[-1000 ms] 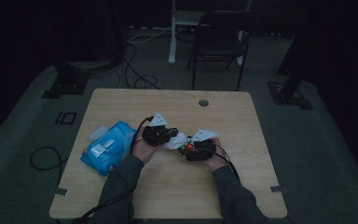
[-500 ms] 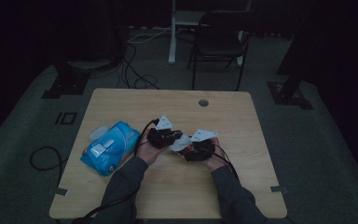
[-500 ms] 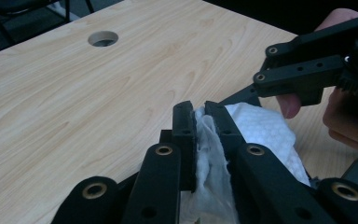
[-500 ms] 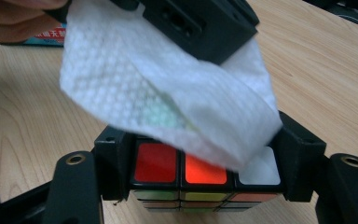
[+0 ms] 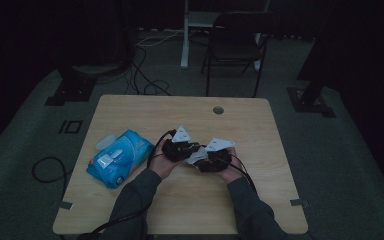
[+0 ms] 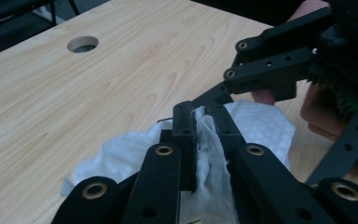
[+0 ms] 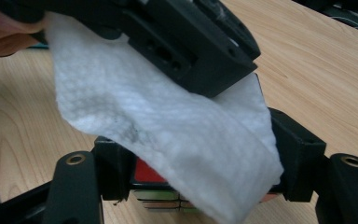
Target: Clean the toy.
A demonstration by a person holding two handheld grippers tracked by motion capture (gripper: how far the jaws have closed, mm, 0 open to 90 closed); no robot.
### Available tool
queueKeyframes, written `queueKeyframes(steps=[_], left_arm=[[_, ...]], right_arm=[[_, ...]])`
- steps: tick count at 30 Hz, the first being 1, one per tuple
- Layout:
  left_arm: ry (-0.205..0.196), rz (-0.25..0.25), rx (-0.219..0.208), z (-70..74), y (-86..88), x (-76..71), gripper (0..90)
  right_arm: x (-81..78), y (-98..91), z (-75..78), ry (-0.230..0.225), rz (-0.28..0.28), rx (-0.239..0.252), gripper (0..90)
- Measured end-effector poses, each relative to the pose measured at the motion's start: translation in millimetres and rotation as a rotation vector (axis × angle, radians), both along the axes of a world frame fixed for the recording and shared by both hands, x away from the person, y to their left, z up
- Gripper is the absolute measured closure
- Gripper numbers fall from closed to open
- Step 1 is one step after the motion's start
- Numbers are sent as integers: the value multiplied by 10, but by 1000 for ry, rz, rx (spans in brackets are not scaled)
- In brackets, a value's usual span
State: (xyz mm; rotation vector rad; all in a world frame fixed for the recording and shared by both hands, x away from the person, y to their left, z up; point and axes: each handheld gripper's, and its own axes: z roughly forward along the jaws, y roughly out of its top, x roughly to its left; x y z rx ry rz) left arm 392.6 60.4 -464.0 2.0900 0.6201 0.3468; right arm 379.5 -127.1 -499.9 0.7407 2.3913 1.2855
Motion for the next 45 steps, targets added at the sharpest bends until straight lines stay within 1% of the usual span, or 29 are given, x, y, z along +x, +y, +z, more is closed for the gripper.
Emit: queueKeyframes(steps=[6,9,13,16,21,27,34,39,42,45], left_arm=[[3,39,-1,-1,40,57,847],[-3,54,2,7,49,71,847],[-6,65,2,19,41,79,847],[-9,63,9,26,27,70,847],[-10,46,17,22,-7,44,848],[-6,23,16,21,-46,15,848],[1,-18,28,5,-95,-18,848],[10,-46,19,-3,-130,-51,848],[8,-76,27,-12,-174,-83,848],[14,-81,18,-22,-187,-89,849]], right_arm=[[-20,30,-7,-5,14,-6,342],[-26,31,-2,-6,20,-3,342],[-37,34,14,-9,28,-1,342],[-36,28,21,-12,28,-3,342],[-32,19,19,-12,27,-7,342],[-26,13,17,-11,25,-7,342],[-29,22,8,-14,28,-12,342],[-28,26,7,-14,30,-13,342],[-31,32,9,-11,31,-11,343],[-33,30,6,-12,32,-14,342]])
